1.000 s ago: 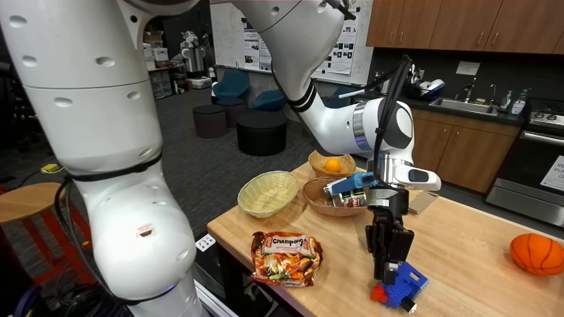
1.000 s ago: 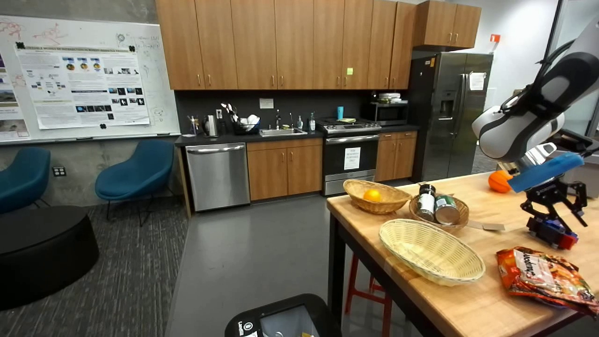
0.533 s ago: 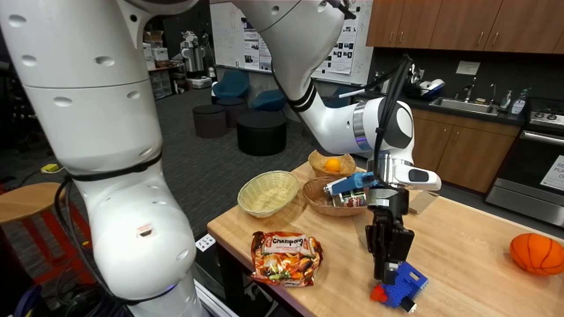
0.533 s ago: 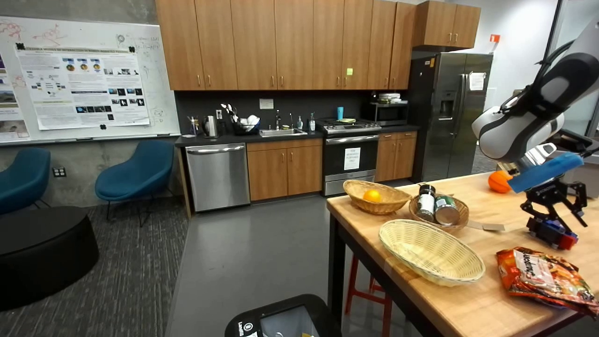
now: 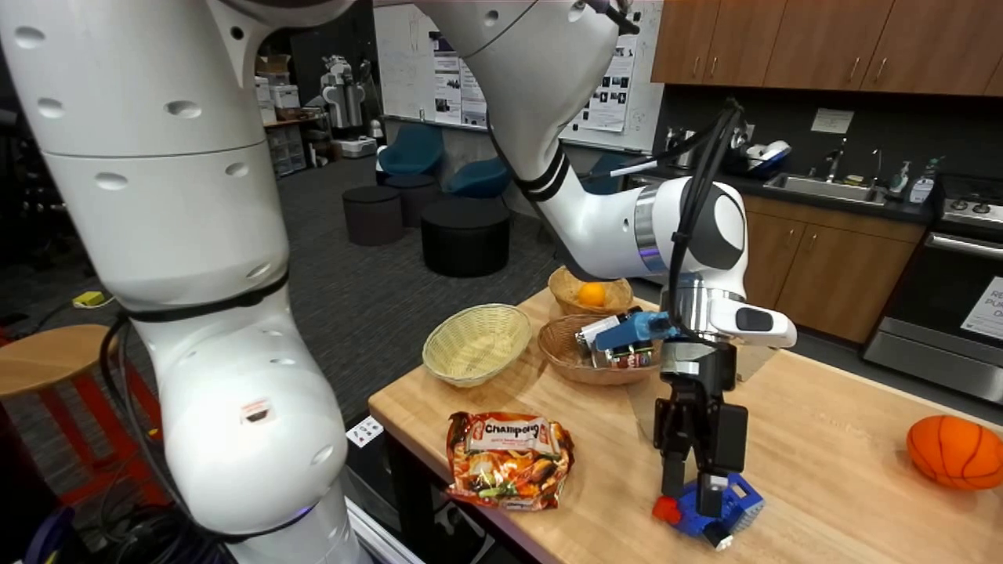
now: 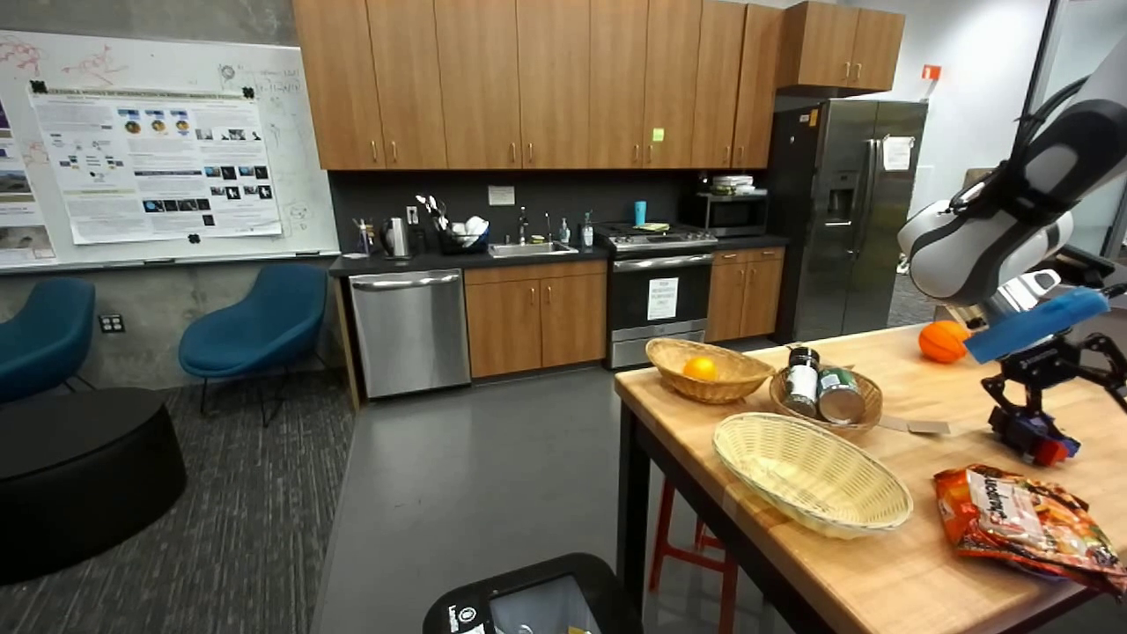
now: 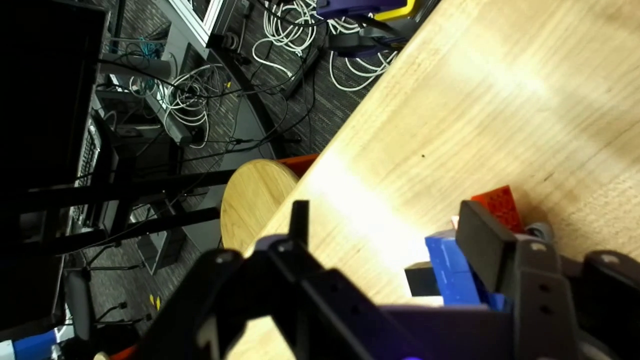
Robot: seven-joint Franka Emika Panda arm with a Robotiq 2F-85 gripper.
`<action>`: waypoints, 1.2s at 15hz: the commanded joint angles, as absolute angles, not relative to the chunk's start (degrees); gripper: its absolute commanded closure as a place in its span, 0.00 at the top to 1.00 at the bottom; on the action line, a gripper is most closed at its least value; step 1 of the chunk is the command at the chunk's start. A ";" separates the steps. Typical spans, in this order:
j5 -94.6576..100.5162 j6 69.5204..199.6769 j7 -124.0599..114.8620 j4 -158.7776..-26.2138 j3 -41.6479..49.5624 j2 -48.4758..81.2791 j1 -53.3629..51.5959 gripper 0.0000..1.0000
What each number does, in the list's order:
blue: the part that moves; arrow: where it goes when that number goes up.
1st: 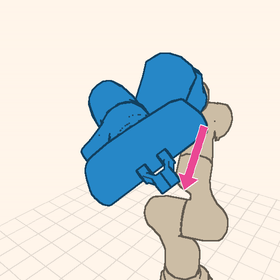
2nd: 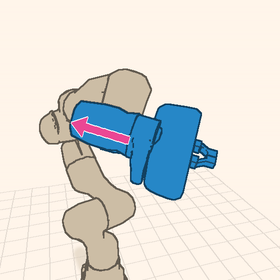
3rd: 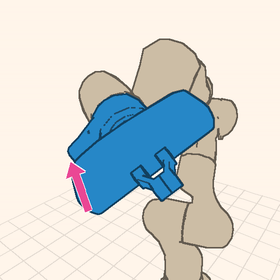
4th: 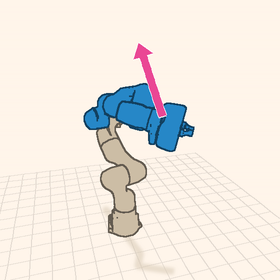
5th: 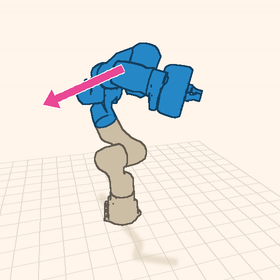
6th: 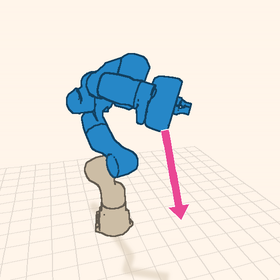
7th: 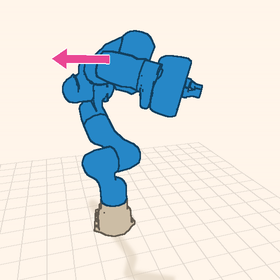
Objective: Put the toy truck in the left basket
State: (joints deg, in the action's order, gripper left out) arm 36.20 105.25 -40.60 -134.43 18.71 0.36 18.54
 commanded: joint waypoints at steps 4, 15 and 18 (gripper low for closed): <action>36.72 105.00 -41.02 -134.38 19.18 -0.44 19.09 1.00; 34.68 111.98 -39.61 -135.97 17.20 -7.87 18.31 1.00; 30.55 113.45 -39.18 -136.84 17.32 -6.65 18.52 1.00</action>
State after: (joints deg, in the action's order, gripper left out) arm 34.07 111.53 -40.34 -135.06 17.24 -6.25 18.27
